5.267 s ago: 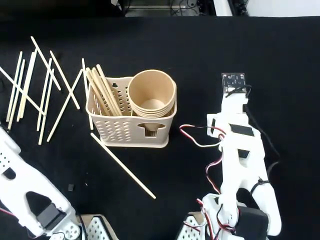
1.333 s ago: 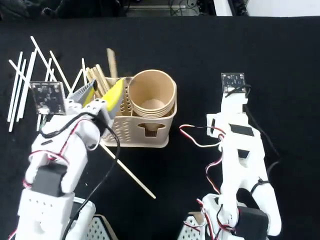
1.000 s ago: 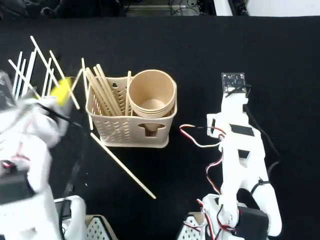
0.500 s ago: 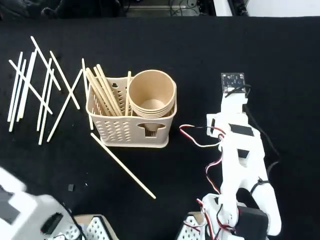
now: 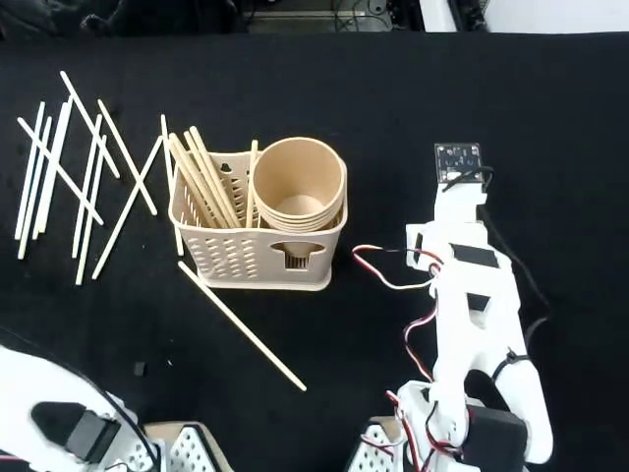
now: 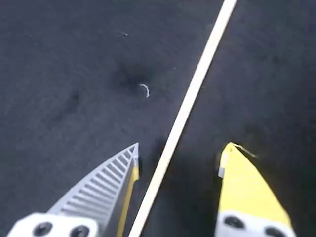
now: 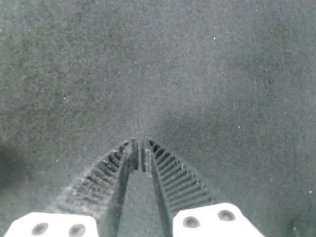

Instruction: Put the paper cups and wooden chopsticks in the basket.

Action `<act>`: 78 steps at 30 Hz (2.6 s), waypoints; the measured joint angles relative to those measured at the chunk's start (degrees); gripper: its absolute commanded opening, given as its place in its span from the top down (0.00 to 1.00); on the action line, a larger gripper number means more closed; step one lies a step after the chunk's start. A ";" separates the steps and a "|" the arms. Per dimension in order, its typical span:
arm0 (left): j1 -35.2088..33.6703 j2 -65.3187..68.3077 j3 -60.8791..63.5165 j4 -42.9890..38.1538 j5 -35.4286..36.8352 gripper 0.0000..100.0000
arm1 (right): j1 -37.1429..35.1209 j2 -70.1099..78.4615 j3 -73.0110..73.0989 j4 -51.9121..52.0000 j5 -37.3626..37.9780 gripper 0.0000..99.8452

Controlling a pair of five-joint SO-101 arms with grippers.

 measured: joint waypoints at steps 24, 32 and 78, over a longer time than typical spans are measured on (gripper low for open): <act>5.36 33.49 -57.32 34.64 0.88 0.97 | 0.00 0.00 0.00 0.00 0.00 0.96; 13.89 25.85 -54.24 46.24 13.10 0.97 | 0.00 0.00 0.00 0.00 0.00 0.96; 72.79 -119.56 75.25 -16.09 30.07 0.97 | 0.00 0.00 0.00 0.00 0.00 0.99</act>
